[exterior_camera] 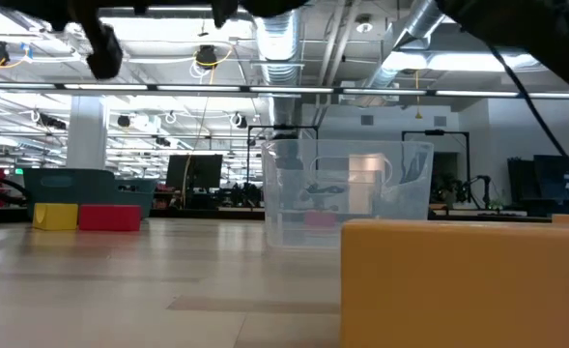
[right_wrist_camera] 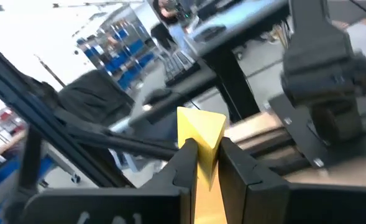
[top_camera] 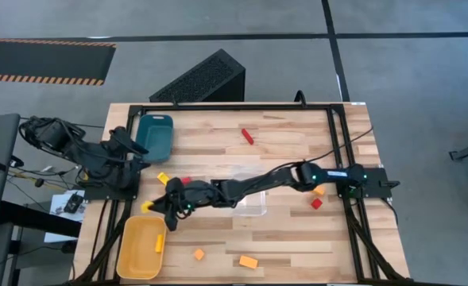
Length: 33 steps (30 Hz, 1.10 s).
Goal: Sort & place blocks by color
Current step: Put the top yellow block into the yellow bin
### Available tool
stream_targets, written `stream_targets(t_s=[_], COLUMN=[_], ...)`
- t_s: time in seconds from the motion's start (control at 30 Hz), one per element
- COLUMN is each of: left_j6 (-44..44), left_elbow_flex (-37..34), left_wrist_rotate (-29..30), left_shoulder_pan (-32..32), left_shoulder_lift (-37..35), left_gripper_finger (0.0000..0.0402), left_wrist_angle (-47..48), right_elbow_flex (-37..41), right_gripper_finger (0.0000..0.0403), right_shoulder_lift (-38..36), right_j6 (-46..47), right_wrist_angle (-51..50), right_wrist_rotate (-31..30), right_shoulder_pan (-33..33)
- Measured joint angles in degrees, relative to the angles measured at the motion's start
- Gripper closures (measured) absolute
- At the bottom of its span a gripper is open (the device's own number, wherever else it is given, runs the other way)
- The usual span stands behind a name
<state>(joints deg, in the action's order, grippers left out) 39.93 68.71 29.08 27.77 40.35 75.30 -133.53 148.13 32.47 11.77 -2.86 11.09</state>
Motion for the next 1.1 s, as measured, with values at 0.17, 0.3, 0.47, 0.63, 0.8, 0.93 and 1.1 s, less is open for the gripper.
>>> stream_targets(t_s=[0.17, 0.3, 0.47, 0.63, 0.8, 0.93, 1.1], left_j6=[3.31, 4.67, 8.68, 13.4, 16.37, 16.84, 16.82], left_elbow_flex=[-0.02, -0.02, -0.02, -0.02, -0.02, -0.02, -0.02], left_wrist_rotate=[0.1, 1.51, 2.21, 1.63, 1.5, 0.48, -0.34], left_shoulder_pan=[0.0, 0.0, 0.0, 0.0, 0.0, 0.0, 0.0], left_shoulder_lift=[0.11, 0.11, 0.41, 0.94, 2.4, 3.91, 6.28], left_gripper_finger=[0.018, 0.018, 0.018, 0.018, 0.018, 0.018, 0.018], left_wrist_angle=[4.93, 4.84, 4.74, 4.75, 4.75, 4.75, 4.75], right_elbow_flex=[-0.76, -0.81, -0.69, -0.74, -0.77, -0.79, -0.74], right_gripper_finger=[0.0343, 0.0343, 0.0343, 0.0343, 0.0343, 0.0343, 0.0343], right_shoulder_lift=[2.31, 4.64, 6.57, 7.73, 8.79, 9.89, 9.86], right_j6=[-6.67, -13.01, -16.67, -21.21, -22.67, -23.96, -24.13], right_wrist_angle=[-4.72, -5.22, -4.11, -1.53, 0.42, 1.02, 1.2], right_wrist_rotate=[0.01, 2.63, 8.22, 9.1, 9.1, 9.12, 9.1], right_shoulder_pan=[0.06, 0.38, 0.72, 1.03, 0.96, 0.95, 0.72])
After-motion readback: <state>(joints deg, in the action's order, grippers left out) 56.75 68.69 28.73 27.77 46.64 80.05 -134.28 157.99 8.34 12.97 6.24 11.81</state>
